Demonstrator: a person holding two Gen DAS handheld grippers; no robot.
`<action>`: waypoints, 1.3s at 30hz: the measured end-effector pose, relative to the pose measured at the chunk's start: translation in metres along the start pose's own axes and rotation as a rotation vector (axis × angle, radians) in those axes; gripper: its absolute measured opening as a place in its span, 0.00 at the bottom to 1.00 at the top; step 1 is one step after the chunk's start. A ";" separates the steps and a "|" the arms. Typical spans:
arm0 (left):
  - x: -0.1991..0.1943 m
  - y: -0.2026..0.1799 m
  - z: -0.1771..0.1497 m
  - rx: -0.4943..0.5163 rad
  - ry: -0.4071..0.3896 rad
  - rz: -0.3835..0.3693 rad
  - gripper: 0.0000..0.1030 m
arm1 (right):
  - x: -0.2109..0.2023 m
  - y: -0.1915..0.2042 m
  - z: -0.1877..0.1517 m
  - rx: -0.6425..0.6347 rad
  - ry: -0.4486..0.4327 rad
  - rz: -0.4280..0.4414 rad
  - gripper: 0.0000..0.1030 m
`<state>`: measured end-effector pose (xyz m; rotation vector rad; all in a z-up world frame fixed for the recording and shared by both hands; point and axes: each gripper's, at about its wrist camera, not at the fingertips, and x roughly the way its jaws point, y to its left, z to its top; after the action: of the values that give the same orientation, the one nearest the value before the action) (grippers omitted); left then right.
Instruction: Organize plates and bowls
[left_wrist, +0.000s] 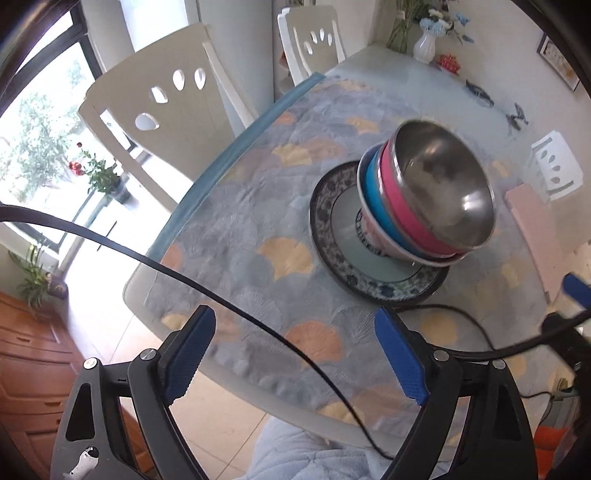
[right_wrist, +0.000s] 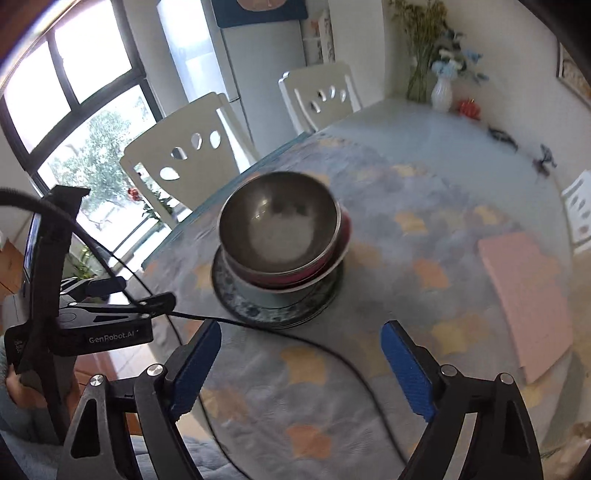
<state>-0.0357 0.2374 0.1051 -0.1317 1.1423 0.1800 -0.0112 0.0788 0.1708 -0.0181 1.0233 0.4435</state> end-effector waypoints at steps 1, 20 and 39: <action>-0.001 0.001 0.001 -0.002 -0.006 -0.005 0.85 | 0.002 -0.001 0.000 0.007 0.003 0.001 0.85; 0.004 -0.005 0.003 -0.006 0.020 -0.086 0.85 | 0.015 -0.010 -0.005 0.098 0.061 -0.010 0.85; -0.001 -0.026 -0.002 0.039 0.013 -0.106 0.85 | 0.023 -0.020 -0.009 0.139 0.071 0.027 0.85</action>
<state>-0.0320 0.2118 0.1053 -0.1590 1.1482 0.0631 -0.0006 0.0667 0.1433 0.1055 1.1233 0.3979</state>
